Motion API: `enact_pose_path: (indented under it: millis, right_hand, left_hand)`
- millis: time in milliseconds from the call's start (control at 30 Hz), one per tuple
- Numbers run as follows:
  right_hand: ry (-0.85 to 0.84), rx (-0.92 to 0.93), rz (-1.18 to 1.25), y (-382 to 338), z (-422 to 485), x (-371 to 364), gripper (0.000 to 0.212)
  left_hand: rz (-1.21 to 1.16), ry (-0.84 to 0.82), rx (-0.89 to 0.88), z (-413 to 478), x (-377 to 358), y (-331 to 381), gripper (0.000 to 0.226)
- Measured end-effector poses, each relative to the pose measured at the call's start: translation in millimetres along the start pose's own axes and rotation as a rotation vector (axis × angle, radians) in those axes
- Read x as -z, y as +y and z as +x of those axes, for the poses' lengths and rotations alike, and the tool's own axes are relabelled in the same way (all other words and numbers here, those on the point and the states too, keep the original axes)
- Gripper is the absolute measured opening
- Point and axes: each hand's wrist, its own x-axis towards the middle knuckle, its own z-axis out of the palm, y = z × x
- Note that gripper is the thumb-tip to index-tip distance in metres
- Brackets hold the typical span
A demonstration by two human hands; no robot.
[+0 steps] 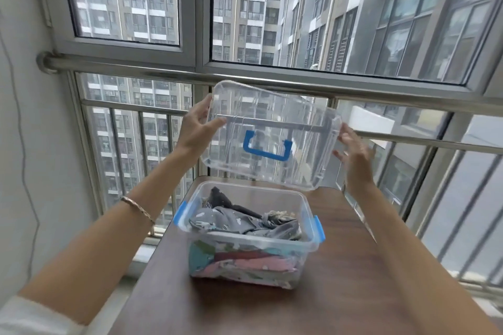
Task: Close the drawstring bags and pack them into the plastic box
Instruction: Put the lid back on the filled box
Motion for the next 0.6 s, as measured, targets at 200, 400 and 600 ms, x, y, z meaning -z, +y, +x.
enact_pose_path:
  millis: [200, 400, 600]
  right_hand:
    - [-0.223, -0.152, -0.310, 10, -14, -3, 0.056]
    - [-0.322, -0.431, -0.521, 55, -44, -20, 0.061]
    - [-0.417, -0.399, -0.693, 65, -51, -34, 0.038]
  left_hand:
    - [0.074, -0.158, 0.199, -19, 5, -24, 0.079]
    - [0.267, -0.295, 0.443, -66, 8, -71, 0.079]
    - [0.337, -0.233, 0.497, -76, 12, -85, 0.078]
